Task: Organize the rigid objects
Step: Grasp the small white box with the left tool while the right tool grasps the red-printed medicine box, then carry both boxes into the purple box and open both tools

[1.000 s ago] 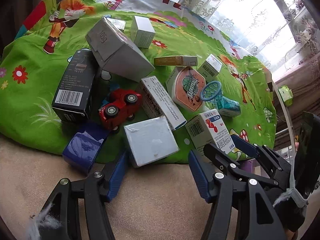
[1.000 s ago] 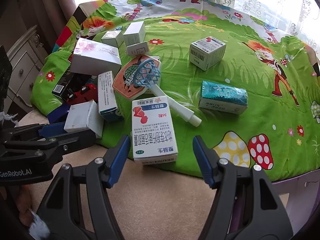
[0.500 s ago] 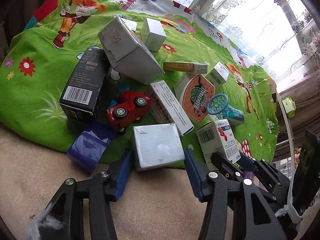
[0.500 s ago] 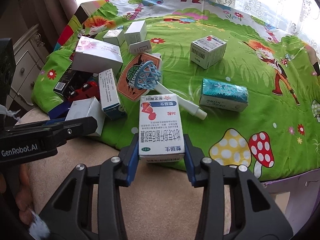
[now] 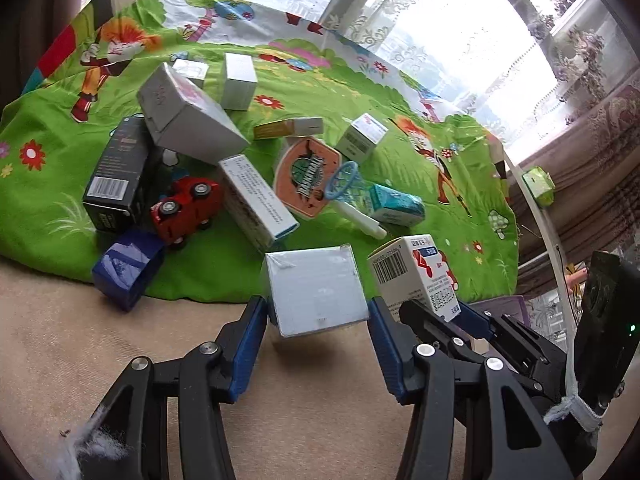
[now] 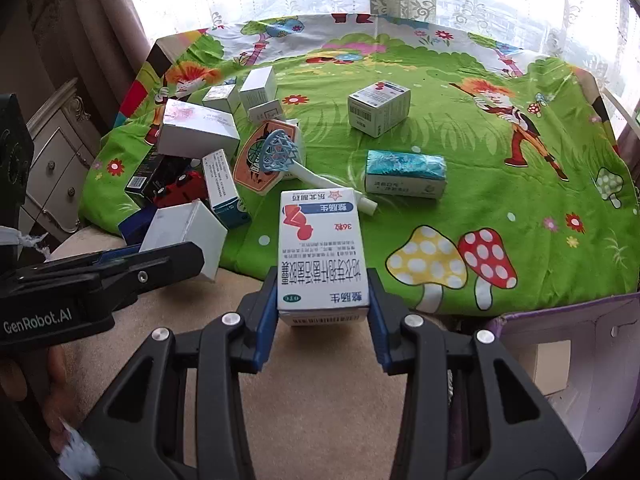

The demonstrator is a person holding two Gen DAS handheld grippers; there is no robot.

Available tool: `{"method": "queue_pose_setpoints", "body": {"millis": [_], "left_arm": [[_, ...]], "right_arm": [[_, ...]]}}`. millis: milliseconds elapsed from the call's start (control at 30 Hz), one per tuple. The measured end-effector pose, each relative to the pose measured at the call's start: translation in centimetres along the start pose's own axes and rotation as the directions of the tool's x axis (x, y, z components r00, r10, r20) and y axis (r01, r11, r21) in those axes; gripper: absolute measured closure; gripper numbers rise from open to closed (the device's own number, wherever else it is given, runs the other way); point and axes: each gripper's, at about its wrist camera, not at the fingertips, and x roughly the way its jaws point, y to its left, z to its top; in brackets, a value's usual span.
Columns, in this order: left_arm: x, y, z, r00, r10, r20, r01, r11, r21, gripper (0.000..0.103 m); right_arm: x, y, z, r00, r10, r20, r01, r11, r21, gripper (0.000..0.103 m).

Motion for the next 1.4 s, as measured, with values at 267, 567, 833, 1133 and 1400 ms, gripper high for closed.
{"method": "queue_pose_setpoints", "body": {"millis": [267, 567, 833, 1133, 1400], "left_arm": [[0.2, -4.0, -0.8, 0.998, -0.068, -0.013, 0.069, 0.991, 0.115, 0.050], [1.2, -8.5, -2.3, 0.991, -0.114, -0.063, 0.126, 0.964, 0.233, 0.050], [2.6, -13.5, -3.3, 0.980, -0.175, -0.099, 0.199, 0.911, 0.361, 0.050], [4.2, -17.9, -5.1, 0.963, -0.215, -0.163, 0.268, 0.835, 0.480, 0.050], [5.4, -20.4, -6.3, 0.954, -0.212, -0.214, 0.297, 0.781, 0.550, 0.050]], "right_arm": [[-2.9, -2.8, -1.9, 1.000, -0.025, 0.018, 0.024, 0.997, 0.068, 0.059], [-5.9, -8.3, -3.8, 0.994, -0.098, 0.039, 0.089, 0.979, 0.181, 0.059], [-7.7, -13.4, -5.7, 0.982, -0.188, 0.029, 0.172, 0.945, 0.277, 0.059], [-9.0, -18.2, -7.5, 0.963, -0.271, -0.001, 0.252, 0.895, 0.369, 0.059], [-9.6, -20.8, -8.5, 0.950, -0.313, -0.013, 0.288, 0.856, 0.429, 0.059]]}}
